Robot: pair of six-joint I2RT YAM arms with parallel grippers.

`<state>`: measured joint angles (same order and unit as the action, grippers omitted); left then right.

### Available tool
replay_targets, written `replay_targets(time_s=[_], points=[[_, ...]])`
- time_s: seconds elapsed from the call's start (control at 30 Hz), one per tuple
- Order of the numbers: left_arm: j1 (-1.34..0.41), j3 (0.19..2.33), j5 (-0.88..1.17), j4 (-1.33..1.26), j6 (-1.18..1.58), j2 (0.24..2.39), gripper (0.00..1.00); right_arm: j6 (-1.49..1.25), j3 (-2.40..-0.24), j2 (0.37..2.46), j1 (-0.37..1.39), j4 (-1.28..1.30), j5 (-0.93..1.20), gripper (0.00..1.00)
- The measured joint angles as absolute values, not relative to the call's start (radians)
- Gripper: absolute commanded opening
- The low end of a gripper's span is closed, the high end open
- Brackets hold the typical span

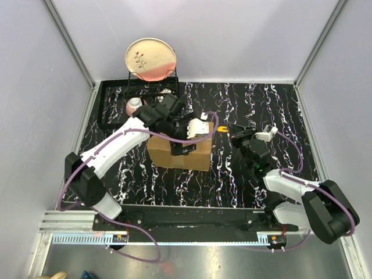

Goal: Unpack the express box
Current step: Cut the express box at the center of the board.

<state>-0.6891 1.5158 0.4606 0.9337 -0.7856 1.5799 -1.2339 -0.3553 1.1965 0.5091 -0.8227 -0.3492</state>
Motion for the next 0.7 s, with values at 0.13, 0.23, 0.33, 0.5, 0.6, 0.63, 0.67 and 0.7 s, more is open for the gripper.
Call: replay_targets(time_s=[0.13, 0.23, 0.33, 0.5, 0.6, 0.63, 0.67, 0.7], points=[[-0.749, 1.51, 0.461, 0.95, -0.759, 1.574, 0.99, -1.233, -0.355, 1.196, 0.509, -0.822, -0.349, 0.0], [-0.791, 1.518, 0.463, 0.953, -0.722, 1.574, 0.99, -1.233, -0.355, 1.196, 0.509, -0.822, -0.349, 0.0], [-0.82, 1.538, 0.461, 0.952, -0.696, 1.574, 0.99, -1.233, -0.355, 1.196, 0.509, -0.822, -0.349, 0.0], [-0.869, 1.522, 0.398, 0.908, -0.659, 1.574, 0.99, -1.233, -0.355, 1.196, 0.509, -0.822, -0.347, 0.0], [-0.9, 1.49, 0.338, 0.862, -0.645, 1.574, 0.99, -1.233, -0.355, 1.196, 0.509, -0.82, -0.345, 0.0], [-0.909, 1.48, 0.319, 0.849, -0.641, 1.574, 0.99, -1.233, -0.355, 1.196, 0.509, -0.818, -0.345, 0.0], [-0.915, 1.474, 0.3, 0.839, -0.636, 1.574, 0.99, -1.233, -0.355, 1.196, 0.509, -0.818, -0.345, 0.0], [-0.92, 1.468, 0.279, 0.825, -0.633, 1.574, 0.99, -1.234, -0.355, 1.195, 0.509, -0.818, -0.345, 0.0]])
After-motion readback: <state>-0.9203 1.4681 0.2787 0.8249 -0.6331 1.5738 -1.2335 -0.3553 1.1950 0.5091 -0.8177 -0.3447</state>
